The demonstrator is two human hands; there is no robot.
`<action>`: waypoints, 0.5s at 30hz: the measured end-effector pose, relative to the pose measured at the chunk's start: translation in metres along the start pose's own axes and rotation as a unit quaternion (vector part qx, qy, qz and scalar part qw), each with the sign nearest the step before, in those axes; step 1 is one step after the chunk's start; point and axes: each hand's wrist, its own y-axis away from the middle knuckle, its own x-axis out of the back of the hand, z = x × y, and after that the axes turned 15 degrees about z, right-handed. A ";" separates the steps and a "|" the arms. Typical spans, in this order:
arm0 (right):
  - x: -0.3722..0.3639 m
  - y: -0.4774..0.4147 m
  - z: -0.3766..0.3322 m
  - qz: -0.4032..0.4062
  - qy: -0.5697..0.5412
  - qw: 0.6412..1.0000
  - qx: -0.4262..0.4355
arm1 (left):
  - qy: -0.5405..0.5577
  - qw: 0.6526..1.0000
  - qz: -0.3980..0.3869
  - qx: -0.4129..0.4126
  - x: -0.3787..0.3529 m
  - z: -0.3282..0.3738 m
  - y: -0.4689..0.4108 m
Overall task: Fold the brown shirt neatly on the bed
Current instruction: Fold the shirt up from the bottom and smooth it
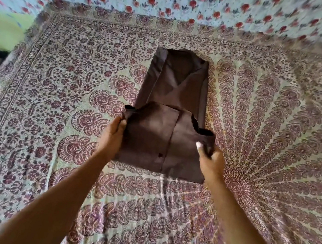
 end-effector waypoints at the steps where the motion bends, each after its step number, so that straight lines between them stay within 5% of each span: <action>1: -0.006 -0.011 0.000 -0.010 0.015 1.000 0.002 | 0.004 1.000 0.014 0.014 -0.010 0.002 -0.007; 6: -0.030 -0.054 0.009 -0.055 0.010 0.998 -0.021 | -0.004 0.998 0.038 0.039 -0.047 -0.008 -0.042; 12: -0.035 -0.075 0.046 -0.146 0.051 0.979 -0.131 | -0.049 0.988 -0.033 0.139 -0.063 -0.022 -0.060; 15: -0.037 -0.074 0.065 -0.094 0.003 0.978 -0.189 | -0.059 0.989 0.004 0.136 -0.065 -0.029 -0.066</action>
